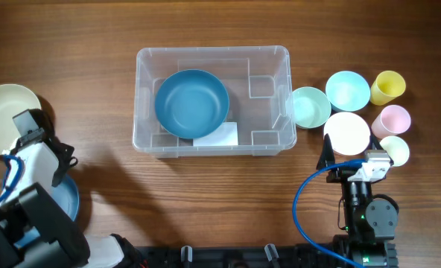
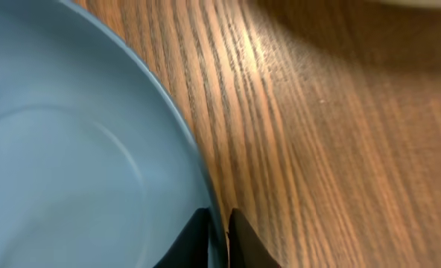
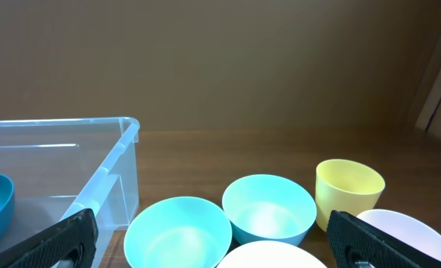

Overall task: Pack container
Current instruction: 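Grasp the rim of the next blue plate with the left gripper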

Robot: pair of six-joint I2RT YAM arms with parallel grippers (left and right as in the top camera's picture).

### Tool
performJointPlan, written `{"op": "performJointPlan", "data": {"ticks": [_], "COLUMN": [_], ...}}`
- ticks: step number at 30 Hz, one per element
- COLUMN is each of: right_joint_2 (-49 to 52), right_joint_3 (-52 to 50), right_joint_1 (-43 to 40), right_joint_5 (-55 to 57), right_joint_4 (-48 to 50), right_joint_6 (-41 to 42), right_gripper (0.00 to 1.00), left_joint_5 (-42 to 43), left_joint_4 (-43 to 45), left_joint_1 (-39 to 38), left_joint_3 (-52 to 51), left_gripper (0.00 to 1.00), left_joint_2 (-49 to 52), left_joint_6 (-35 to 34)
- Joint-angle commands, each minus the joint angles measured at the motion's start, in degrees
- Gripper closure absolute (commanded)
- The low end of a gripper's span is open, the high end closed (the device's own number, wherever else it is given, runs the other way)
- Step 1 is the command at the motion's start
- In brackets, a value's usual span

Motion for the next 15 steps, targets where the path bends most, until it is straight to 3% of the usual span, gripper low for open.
{"op": "performJointPlan", "data": {"ticks": [1, 8, 9, 11, 12, 13, 15], "right_joint_2": [-0.3, -0.3, -0.3, -0.3, -0.3, -0.3, -0.3], "right_joint_3": [-0.2, -0.2, -0.2, -0.2, -0.2, -0.2, -0.2], "right_joint_1": [-0.2, -0.2, -0.2, -0.2, -0.2, -0.2, -0.2], "right_joint_5": [-0.7, -0.7, -0.7, -0.7, -0.7, -0.7, -0.7], "right_joint_4": [0.2, 0.2, 0.2, 0.2, 0.2, 0.2, 0.2], "right_joint_6": [-0.6, -0.6, -0.5, -0.6, -0.6, -0.6, -0.6], "right_gripper": [0.00, 0.00, 0.00, 0.00, 0.00, 0.00, 0.00], "left_joint_5": [0.9, 1.7, 2.2, 2.2, 2.2, 2.2, 2.1], "left_joint_4": [-0.1, -1.2, -1.4, -2.4, -3.1, -3.8, -4.8], "left_joint_1": [0.0, -0.9, -0.9, -0.9, -0.9, -0.9, -0.9], "left_joint_3": [-0.2, -0.2, -0.2, -0.2, -0.2, -0.2, -0.3], "left_gripper": [0.92, 0.95, 0.91, 0.71, 0.48, 0.35, 0.33], "left_joint_2": [-5.3, -12.4, -12.8, -12.8, -12.6, -12.4, -11.8], "left_joint_6": [-0.3, -0.3, -0.3, -0.3, -0.4, -0.4, -0.4]}}
